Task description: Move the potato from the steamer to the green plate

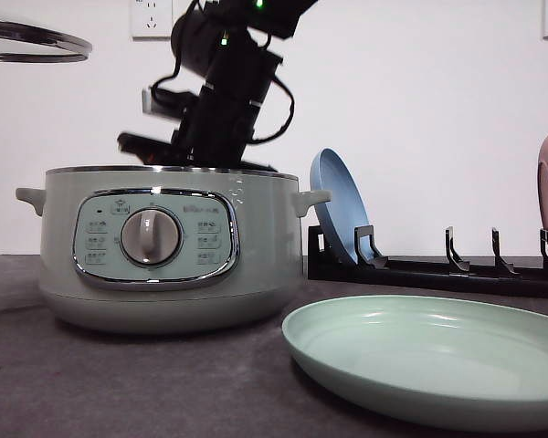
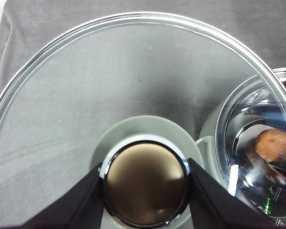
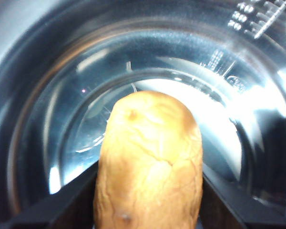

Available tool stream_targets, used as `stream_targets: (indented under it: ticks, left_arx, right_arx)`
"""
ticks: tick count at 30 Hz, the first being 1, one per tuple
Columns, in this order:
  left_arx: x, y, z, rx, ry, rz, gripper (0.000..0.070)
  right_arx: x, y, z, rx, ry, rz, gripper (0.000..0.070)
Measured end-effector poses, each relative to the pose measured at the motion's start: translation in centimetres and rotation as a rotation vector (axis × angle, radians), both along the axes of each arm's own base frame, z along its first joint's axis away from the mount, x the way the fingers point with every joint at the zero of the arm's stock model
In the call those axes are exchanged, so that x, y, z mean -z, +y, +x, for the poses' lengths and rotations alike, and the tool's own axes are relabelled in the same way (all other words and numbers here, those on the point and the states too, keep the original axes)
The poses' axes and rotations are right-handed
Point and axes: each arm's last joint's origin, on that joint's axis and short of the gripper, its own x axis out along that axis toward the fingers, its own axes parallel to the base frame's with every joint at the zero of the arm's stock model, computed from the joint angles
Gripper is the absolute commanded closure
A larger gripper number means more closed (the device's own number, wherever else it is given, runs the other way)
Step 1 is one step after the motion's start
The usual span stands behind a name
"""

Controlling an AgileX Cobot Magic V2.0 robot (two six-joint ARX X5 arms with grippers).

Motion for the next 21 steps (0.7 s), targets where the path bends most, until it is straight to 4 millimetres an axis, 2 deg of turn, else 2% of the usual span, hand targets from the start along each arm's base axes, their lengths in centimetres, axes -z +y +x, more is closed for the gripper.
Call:
stream_targets:
  ticks: [4,8,10,21]
  left_arx:
    - [0.0,0.0,0.0,0.0,0.0,0.0,0.07]
    - [0.0,0.0,0.0,0.0,0.0,0.0,0.07]
    - [0.0,0.0,0.0,0.0,0.0,0.0,0.07]
    - [0.0,-0.4,0.0,0.038,0.001,-0.027,0.07]
  right_arx:
    - [-4.3,-1.0,-0.8,-0.002,-0.076,0.062,0.0455]
    - [-9.9,-3.2,-2.3,0.005,-0.171,0.14,0.0454]
    - [-12.0,-4.5,-3.2,0.008,-0.195,0.153,0.0454]
    - [-19.4,-12.2,-8.5,0.055,-0.233,0.152,0.0453]
